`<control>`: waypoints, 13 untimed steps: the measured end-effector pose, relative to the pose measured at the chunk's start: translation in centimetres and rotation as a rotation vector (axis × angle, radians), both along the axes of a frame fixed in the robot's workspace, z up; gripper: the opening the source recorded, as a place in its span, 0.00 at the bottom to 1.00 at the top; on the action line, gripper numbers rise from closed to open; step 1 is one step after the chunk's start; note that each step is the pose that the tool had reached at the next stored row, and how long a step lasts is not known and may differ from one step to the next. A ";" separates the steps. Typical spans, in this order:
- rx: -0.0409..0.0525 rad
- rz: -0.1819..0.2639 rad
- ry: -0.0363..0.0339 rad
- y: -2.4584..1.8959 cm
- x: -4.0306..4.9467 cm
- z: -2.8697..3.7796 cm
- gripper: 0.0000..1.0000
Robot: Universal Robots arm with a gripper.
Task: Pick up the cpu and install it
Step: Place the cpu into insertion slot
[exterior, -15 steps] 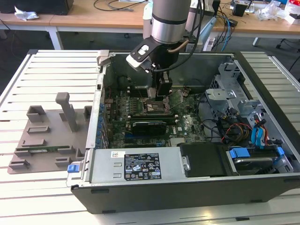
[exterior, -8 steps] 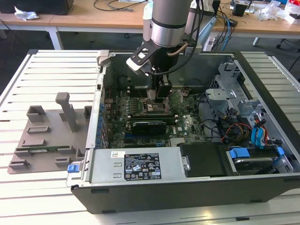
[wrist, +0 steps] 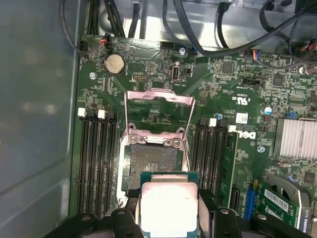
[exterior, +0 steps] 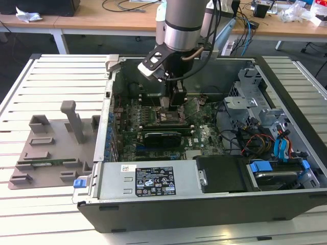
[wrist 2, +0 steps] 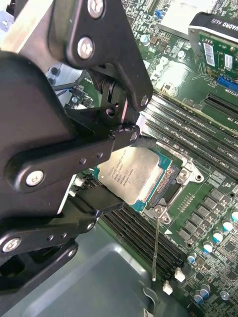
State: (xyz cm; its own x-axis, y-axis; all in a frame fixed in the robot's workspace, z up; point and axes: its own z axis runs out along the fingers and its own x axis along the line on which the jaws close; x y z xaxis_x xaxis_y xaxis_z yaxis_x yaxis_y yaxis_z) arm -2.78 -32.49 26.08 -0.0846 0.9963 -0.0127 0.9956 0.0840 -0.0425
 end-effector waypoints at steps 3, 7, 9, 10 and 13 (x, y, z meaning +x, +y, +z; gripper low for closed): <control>0.0001 0.000 -0.0001 0.14 0.01 -0.14 0.55; 0.0000 0.000 0.0000 0.18 0.01 -0.37 0.55; -0.0001 0.000 0.0001 0.21 0.01 -0.51 0.55; -0.0002 0.000 0.0001 0.23 0.01 -0.56 0.55; 0.0000 0.000 0.0000 0.62 0.05 -0.94 0.55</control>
State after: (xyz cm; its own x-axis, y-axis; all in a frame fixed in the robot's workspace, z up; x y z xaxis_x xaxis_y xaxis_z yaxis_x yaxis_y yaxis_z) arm -2.73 -31.87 25.14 -0.0847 0.9963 -0.0127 0.9956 0.0841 -0.0425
